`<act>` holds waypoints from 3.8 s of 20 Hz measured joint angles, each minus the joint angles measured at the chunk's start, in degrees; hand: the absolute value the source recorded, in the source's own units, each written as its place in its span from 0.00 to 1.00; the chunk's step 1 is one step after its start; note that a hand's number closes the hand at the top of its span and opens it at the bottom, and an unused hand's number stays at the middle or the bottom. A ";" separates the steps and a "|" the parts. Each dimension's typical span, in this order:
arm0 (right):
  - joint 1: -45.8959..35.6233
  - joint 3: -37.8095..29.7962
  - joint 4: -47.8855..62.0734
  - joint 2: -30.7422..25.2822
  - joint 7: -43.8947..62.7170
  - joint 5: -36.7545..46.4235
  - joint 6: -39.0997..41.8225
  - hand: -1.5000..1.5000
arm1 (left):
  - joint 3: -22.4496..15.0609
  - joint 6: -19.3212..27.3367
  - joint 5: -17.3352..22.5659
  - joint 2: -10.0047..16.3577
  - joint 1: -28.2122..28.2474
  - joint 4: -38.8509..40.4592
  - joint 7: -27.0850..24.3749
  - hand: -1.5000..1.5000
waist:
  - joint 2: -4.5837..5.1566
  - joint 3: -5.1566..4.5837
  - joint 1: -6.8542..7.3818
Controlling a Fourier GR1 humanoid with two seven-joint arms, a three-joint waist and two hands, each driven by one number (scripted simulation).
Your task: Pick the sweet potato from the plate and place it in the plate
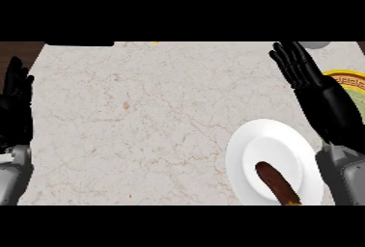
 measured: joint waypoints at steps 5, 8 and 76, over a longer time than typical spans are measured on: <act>3.35 4.95 5.22 5.23 5.85 -3.31 0.86 1.00 | -3.31 -5.27 1.72 -2.33 3.21 1.80 -4.32 0.50 | -1.64 -0.99 -1.22; 4.37 8.28 5.44 2.04 7.46 4.02 -0.23 0.00 | -5.54 -8.82 3.28 -3.42 5.50 2.41 -5.79 0.50 | -2.50 -1.67 -2.23; 24.95 11.47 9.72 -1.39 16.41 52.62 8.85 1.00 | 2.94 -28.50 -0.49 -11.75 9.50 12.12 -16.93 0.50 | -3.27 -2.12 -2.61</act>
